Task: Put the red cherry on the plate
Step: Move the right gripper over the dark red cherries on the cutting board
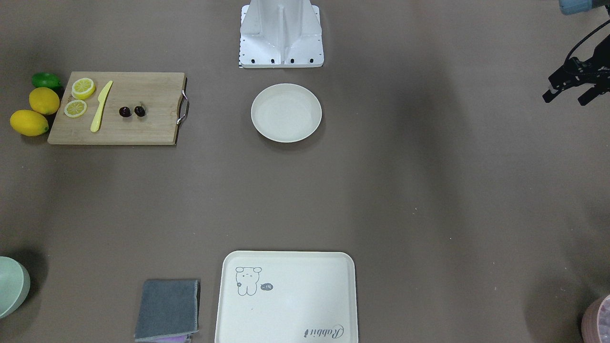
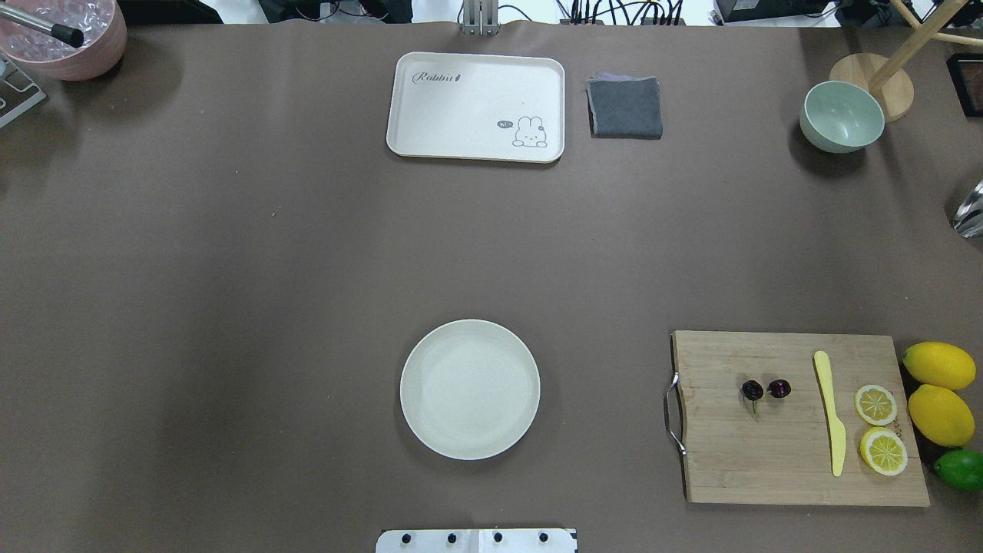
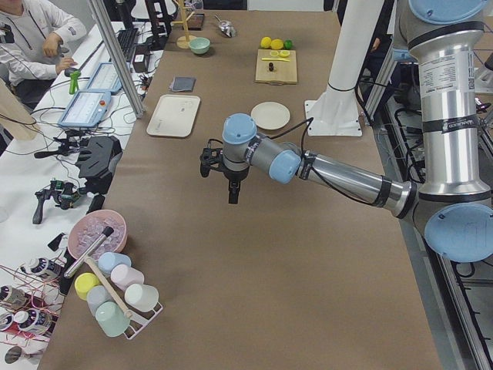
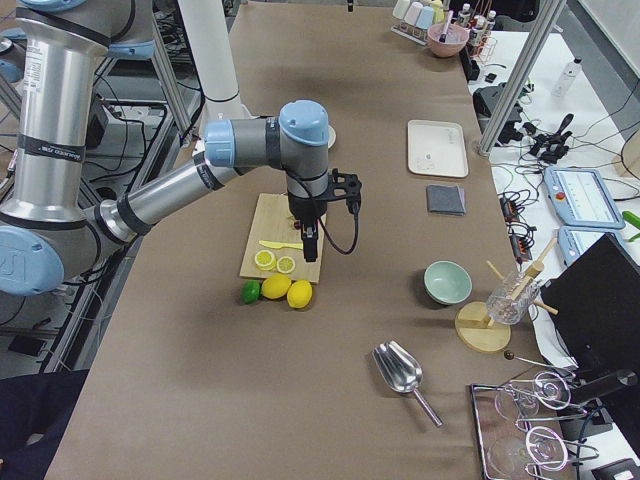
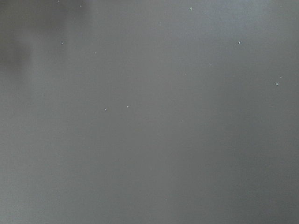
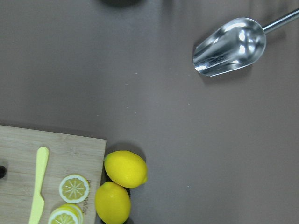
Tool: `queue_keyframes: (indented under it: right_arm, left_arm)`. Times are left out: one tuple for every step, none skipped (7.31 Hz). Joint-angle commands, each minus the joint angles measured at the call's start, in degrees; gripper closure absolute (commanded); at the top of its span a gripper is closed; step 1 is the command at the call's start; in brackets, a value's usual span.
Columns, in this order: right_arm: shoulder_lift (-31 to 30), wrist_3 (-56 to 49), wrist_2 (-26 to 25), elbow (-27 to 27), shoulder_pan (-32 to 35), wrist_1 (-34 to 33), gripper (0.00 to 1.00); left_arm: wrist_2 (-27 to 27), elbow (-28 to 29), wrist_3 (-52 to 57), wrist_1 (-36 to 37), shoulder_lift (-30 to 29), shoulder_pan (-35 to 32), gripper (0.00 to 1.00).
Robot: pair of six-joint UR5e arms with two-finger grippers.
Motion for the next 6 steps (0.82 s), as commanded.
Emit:
queue_keyframes:
  right_arm:
    - [6.5, 14.1, -0.2, 1.9, -12.3, 0.1, 0.0]
    - [11.5, 22.7, -1.7, 2.0, -20.0, 0.1, 0.0]
    - [15.9, 29.5, -5.0, 1.7, -27.7, 0.1, 0.0]
    - [18.1, 31.7, -5.6, 1.4, -32.3, 0.1, 0.01]
    - [18.5, 32.1, -6.4, 1.6, -35.1, 0.4, 0.0]
    - [18.5, 32.6, -9.2, 1.7, -38.7, 0.6, 0.0]
  left_arm:
    - [0.0, 0.1, -0.1, 0.0, 0.0, -0.1, 0.03]
    - [0.1, 0.1, -0.1, 0.0, 0.1, -0.3, 0.03]
    - [0.0, 0.1, -0.1, 0.1, 0.5, -1.8, 0.03]
    - [0.0, 0.3, -0.1, 0.1, 0.7, -2.0, 0.03]
    - [0.1, 1.2, 0.0, -0.1, 0.5, -2.1, 0.03]
    - [0.2, 1.5, 0.0, -0.1, 0.3, -2.1, 0.03]
